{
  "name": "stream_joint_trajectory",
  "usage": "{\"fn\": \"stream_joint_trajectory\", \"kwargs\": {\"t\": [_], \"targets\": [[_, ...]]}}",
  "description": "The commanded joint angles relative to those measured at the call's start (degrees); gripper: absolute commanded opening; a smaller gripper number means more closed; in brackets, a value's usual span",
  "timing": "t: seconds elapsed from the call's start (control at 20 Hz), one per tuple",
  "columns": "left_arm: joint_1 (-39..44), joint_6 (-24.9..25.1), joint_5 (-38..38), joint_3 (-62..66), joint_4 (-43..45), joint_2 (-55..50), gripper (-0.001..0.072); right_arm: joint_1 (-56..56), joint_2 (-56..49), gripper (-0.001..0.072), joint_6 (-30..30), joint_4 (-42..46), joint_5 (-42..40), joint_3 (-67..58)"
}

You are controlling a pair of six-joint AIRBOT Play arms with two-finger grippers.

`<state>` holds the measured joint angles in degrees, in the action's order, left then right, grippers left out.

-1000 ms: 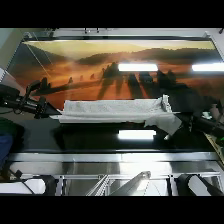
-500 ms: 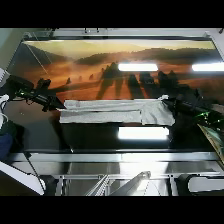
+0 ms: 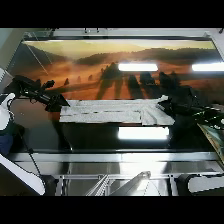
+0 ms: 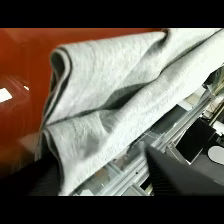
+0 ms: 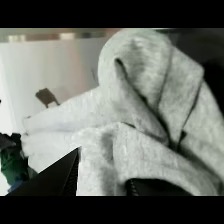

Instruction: Fold the shirts.

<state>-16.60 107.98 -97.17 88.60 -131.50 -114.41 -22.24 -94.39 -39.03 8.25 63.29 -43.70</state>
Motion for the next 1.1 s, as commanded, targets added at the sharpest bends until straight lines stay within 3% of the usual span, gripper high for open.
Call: {"fn": "stream_joint_trajectory", "kwargs": {"t": [0.0,0.05,0.15,0.25,0.4,0.45,0.5,0.55,0.8,0.95,1.0,1.05], "targets": [[-2.38,-1.81,-3.76,0.22,-0.13,3.15,0.0638,-4.42,3.58,0.037,-3.96,6.71,6.27,-1.46],[-3.39,-1.84,-3.65,0.2,-0.11,5.05,0.0638,-7.21,6.01,0.043,-7.58,11.72,6.58,-2.47],[-5.46,-1.99,-2.43,0.2,-0.15,9.97,0.0637,-12.59,10.75,0.0633,-13.4,22.08,6.36,-5.07],[-6.03,-1.99,-0.39,0.2,-0.44,14.58,0.0637,-15.78,13.77,0.0719,-14.84,27.85,4.31,-7.1],[-4.07,-1.99,1.62,0.2,-0.55,19.85,0.0616,-15.04,12.22,0.0719,-14.8,28.72,1.36,-7.78],[-3.13,-1.97,1.88,0.2,-0.52,20.98,0.0457,-13.79,10.47,0.0719,-14.8,28.63,1.2,-7.78],[-1.81,-1.95,2.25,0.2,-0.52,21.75,0.0206,-12.48,8.63,0.0718,-14.8,28.65,1.29,-7.78],[-0.33,-1.81,2.05,0.22,-0.55,21.99,0.0011,-10.84,6.75,0.0717,-14.82,28.65,1.55,-7.78],[8.44,-1.81,0.15,0.22,-0.59,19.98,0.0022,-1.33,1.31,0.0714,-14.8,26.86,1.42,-7.78],[16.09,-1.86,5.38,0.22,-0.59,17.92,0.0022,2.75,0.68,0.071,-12.63,22.38,1.18,-7.8],[19.17,-2.05,8.13,0.22,-0.59,16.76,0.0022,3.48,0.68,0.0651,-11.65,20.76,1.27,-8.02],[22.08,-2.19,10.43,0.22,-0.59,15.39,0.0022,3.87,0.68,0.0471,-11.54,20.41,1.6,-8.48]]}}
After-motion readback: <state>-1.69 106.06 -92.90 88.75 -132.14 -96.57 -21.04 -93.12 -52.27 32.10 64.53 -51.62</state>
